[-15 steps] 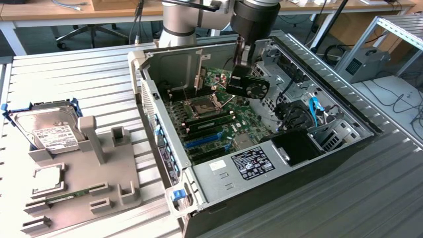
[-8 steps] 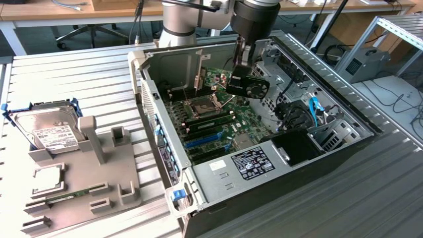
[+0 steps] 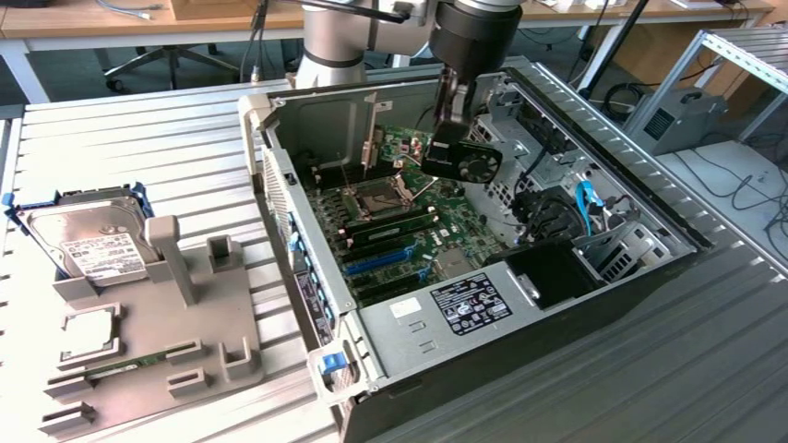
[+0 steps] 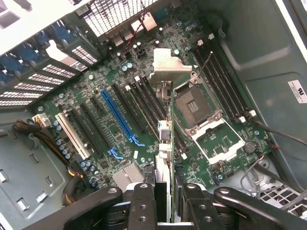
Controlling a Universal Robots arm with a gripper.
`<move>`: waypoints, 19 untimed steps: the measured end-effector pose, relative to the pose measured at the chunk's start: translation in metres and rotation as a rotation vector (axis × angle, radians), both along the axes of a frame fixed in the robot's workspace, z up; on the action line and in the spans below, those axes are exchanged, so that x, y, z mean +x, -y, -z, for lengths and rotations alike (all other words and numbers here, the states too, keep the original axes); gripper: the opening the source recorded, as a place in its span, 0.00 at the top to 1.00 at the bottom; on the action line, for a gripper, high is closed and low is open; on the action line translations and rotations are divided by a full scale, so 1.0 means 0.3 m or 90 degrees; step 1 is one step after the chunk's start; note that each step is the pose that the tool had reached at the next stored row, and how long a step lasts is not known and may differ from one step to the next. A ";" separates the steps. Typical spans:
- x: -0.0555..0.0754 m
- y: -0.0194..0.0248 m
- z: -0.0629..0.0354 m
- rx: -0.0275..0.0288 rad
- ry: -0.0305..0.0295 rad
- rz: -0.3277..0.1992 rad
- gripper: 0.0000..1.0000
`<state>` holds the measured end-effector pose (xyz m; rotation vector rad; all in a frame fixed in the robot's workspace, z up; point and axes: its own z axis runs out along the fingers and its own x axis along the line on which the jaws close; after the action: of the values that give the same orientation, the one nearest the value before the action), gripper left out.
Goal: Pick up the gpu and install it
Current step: 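Insert the gpu into the slot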
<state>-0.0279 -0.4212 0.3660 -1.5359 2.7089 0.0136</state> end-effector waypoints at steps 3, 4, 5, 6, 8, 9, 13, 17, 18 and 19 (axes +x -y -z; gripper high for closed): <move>0.000 0.000 0.000 0.0000 0.0000 -0.006 0.74; 0.000 0.000 0.000 0.0000 0.0000 -0.007 0.74; 0.000 0.000 0.000 0.0000 0.0000 -0.009 0.74; 0.000 0.000 0.000 0.0000 0.0000 -0.010 0.74; 0.000 0.000 0.000 0.0001 0.0000 -0.013 0.74; 0.000 0.000 0.000 0.0001 0.0000 -0.014 0.74; 0.000 0.000 0.000 0.0000 0.0000 -0.019 0.74; 0.000 0.000 0.000 0.0000 0.0000 -0.026 0.74; 0.000 0.000 0.000 0.0000 0.0000 -0.027 0.74; 0.000 0.000 0.000 0.0000 0.0000 -0.028 0.74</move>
<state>-0.0279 -0.4212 0.3660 -1.5953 2.6746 0.0145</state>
